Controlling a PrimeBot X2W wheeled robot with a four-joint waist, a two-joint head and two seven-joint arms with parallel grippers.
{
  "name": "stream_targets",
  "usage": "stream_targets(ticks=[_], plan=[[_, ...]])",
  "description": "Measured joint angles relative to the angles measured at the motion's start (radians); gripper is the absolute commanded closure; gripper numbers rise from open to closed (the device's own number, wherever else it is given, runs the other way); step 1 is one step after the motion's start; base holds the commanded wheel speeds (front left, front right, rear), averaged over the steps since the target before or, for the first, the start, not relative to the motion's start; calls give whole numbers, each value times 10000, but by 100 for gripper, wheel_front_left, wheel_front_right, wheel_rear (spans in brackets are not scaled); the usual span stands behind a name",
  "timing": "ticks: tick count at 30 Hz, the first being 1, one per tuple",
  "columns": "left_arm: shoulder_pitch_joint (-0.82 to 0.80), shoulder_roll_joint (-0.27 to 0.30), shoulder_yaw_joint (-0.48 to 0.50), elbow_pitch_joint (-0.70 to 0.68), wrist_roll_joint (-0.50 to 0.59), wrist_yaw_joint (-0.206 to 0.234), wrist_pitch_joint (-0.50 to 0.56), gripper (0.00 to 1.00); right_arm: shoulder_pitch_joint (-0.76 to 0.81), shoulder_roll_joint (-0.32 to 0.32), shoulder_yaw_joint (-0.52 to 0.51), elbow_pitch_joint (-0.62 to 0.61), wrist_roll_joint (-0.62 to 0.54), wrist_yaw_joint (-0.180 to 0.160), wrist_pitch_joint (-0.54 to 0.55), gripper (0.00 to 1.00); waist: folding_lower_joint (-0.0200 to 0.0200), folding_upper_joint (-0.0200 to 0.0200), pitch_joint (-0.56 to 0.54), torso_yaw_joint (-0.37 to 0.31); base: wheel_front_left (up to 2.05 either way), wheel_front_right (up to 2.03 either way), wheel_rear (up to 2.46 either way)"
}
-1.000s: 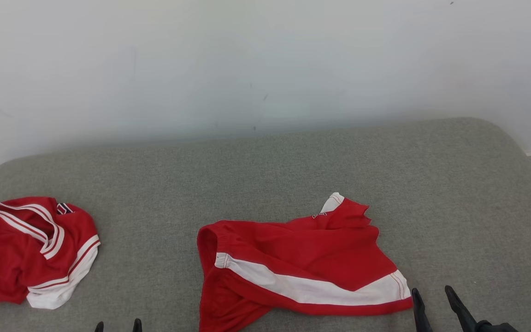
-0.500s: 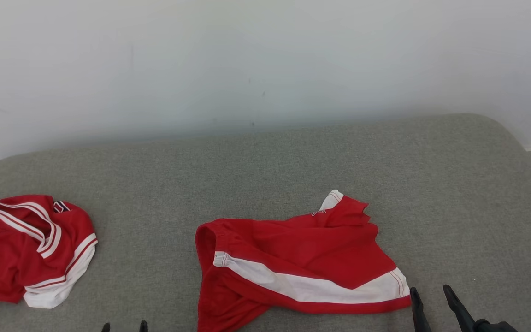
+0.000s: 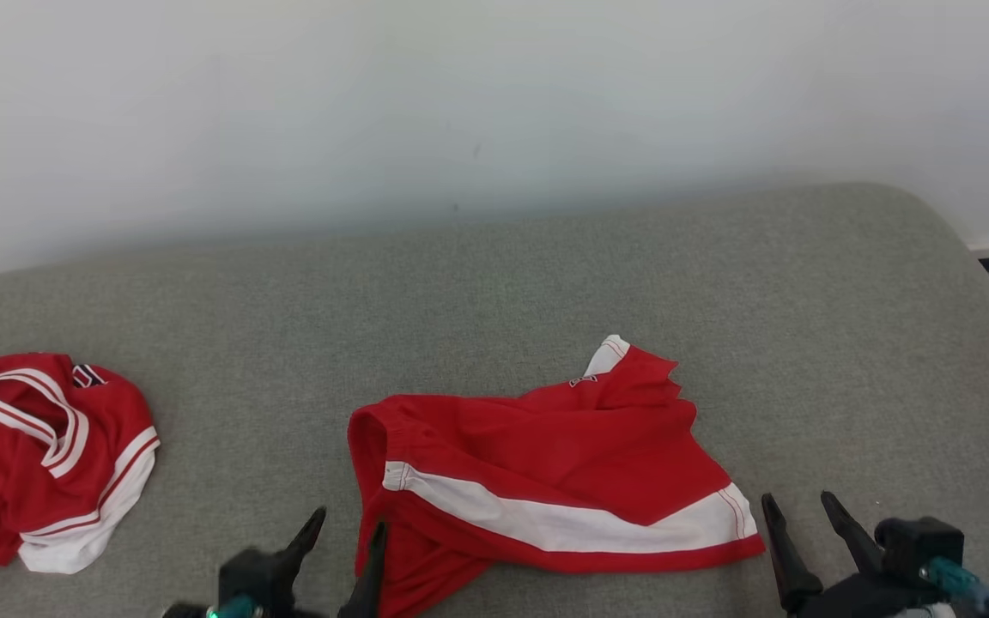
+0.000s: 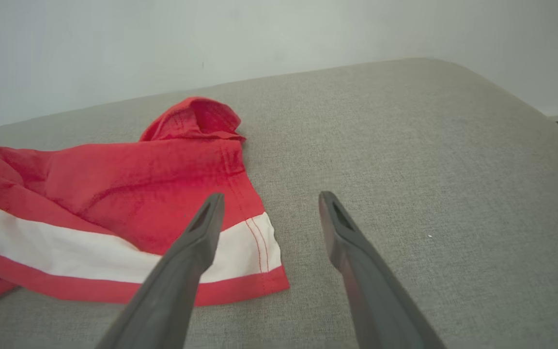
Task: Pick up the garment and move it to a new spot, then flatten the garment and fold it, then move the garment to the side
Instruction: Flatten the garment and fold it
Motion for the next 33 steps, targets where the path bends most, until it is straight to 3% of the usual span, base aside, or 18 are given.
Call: stream_targets(ticks=[5, 18, 19, 21, 24, 33], plan=[[-1148, 178, -577, 230, -405, 0, 838, 0, -561, -123, 94, 196, 81, 0, 1034, 0, 0, 0, 307, -152, 0, 0, 0], [-2094, 1035, -1302, 731, -1243, -12, 1262, 0, -1106, -341, 604, 485, 339, 0, 905, 0, 0, 1, 1007, -637, 0, 0, 0], [-2094, 1060, -1335, 708, -1313, -12, 1243, 9, -1110, -353, 616, 512, 349, 0, 888, 0, 0, 1, 1034, -650, 0, 0, 0], [-2094, 1122, -1434, 640, -1519, -12, 1174, 50, -1111, -366, 637, 560, 410, 0, 817, 0, -1, 1, 1068, -654, 0, 0, 0], [-2094, 1239, -1684, 500, -1718, -13, 1011, 100, -1149, -370, 677, 594, 428, 0, 784, 0, -1, 0, 1091, -628, 0, 0, 0], [-2047, 1476, -2130, 174, -1735, 65, 803, 100, -1221, -426, 859, 602, 594, 0, 1020, 0, -1, 0, 1187, -522, 0, 0, 0]])
